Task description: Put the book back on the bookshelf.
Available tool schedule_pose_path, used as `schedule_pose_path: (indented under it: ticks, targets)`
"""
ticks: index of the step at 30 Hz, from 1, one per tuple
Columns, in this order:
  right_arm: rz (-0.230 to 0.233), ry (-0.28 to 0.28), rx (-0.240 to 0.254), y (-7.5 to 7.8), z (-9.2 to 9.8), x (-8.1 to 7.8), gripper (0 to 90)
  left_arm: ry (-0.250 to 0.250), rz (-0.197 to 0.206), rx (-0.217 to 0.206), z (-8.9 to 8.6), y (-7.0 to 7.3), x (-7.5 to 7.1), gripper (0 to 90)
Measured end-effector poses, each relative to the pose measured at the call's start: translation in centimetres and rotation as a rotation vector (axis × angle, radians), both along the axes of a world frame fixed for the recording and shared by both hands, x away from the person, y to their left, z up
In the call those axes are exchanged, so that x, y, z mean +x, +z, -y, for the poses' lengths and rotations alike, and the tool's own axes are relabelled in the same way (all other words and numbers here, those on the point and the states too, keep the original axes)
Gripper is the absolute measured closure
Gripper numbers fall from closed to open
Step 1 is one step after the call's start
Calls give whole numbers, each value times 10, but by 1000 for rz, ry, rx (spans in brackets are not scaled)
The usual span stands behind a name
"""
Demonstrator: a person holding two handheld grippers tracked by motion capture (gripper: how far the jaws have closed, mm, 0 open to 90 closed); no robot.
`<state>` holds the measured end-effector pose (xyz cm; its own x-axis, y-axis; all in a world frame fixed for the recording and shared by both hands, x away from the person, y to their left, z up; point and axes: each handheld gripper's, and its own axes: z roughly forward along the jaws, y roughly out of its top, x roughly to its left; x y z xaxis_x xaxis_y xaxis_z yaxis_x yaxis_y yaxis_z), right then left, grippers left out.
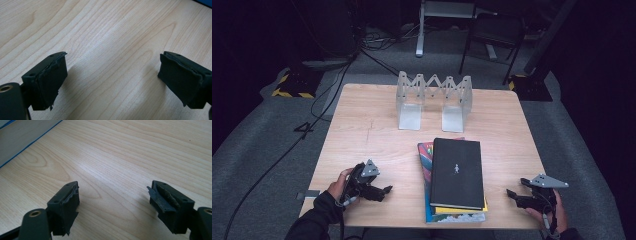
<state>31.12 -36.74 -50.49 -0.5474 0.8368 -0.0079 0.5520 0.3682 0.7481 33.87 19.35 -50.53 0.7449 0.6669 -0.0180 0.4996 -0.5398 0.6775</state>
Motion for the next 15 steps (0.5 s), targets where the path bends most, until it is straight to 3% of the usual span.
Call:
schedule_pose_path:
  ticks: [6,9,15]
  targets:
    - [0,0,0,0,0,0,234,-20,-2,4,-1,0,2,76]
    - [-2,-2,0,0,0,0,234,-52,-10,16,-3,1,0,78]
    - [-3,4,-4,1,-3,2,235,-40,-4,12,-4,1,-8,87]
